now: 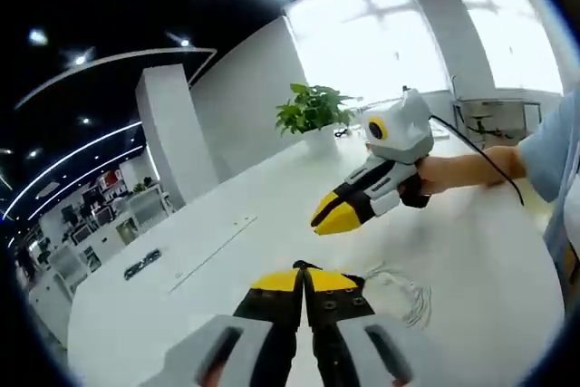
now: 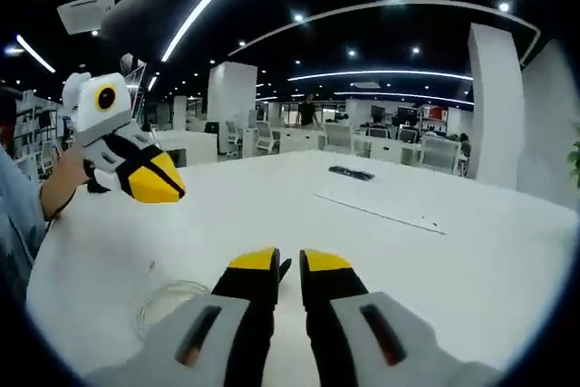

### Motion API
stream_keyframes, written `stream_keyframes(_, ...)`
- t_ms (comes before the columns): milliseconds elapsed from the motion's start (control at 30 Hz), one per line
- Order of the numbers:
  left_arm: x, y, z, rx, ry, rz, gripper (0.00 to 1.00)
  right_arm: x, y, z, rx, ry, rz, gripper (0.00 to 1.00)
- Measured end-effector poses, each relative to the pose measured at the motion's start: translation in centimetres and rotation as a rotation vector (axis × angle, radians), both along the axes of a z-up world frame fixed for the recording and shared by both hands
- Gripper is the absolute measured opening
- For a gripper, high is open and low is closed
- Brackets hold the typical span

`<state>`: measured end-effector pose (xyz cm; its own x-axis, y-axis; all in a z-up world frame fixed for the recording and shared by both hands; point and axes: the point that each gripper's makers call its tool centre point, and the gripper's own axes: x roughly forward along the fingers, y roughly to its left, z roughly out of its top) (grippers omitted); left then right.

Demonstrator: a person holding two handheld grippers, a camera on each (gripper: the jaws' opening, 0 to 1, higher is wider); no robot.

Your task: Peel open the Velcro strap on the desktop, arrange the wired earphones neatly onto it, and close the Velcro strap to secure them.

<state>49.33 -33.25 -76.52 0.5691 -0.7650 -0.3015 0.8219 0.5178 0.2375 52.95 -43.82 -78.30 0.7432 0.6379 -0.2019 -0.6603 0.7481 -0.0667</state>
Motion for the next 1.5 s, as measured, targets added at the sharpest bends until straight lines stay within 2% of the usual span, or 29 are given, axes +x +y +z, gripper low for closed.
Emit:
stream_keyframes(167,1.3,3.5,2.0,-0.098,-0.044,0.132,0.07,-0.8,-1.0,1.8,0.095,0.013,-0.042,0.13)
stream_keyframes(267,1.9,5.6,2.9,-0.129,-0.085,0.21,0.07,-1.4,-1.8,3.0,0.151,0.016,-0.059,0.14)
stream_keyframes(400,2.2,7.7,2.9,-0.115,-0.123,0.281,0.07,-2.0,-2.9,4.1,0.157,-0.012,-0.085,0.16)
stream_keyframes(500,2.2,9.4,3.0,-0.158,-0.122,0.344,0.08,-2.4,-4.1,5.1,0.191,-0.026,-0.118,0.16)
stream_keyframes(633,2.0,10.8,3.6,-0.202,-0.158,0.404,0.09,-2.3,-5.7,5.3,0.176,-0.057,-0.183,0.17)
stream_keyframes(833,1.9,13.0,4.5,-0.22,-0.225,0.485,0.09,-2.6,-8.1,5.4,0.216,-0.062,-0.272,0.19)
stream_keyframes(1000,1.7,13.8,4.4,-0.251,-0.237,0.526,0.13,-2.8,-9.8,5.4,0.23,-0.084,-0.339,0.21)
stream_keyframes(1200,2.2,13.9,2.7,-0.267,-0.187,0.529,0.17,-2.9,-11.3,4.5,0.186,-0.143,-0.414,0.23)
stream_keyframes(1400,1.8,13.0,1.0,-0.269,-0.146,0.522,0.21,-2.8,-11.4,3.2,0.196,-0.109,-0.412,0.28)
stream_keyframes(1500,1.9,13.0,0.8,-0.235,-0.165,0.527,0.21,-2.8,-11.2,3.0,0.212,-0.097,-0.404,0.29)
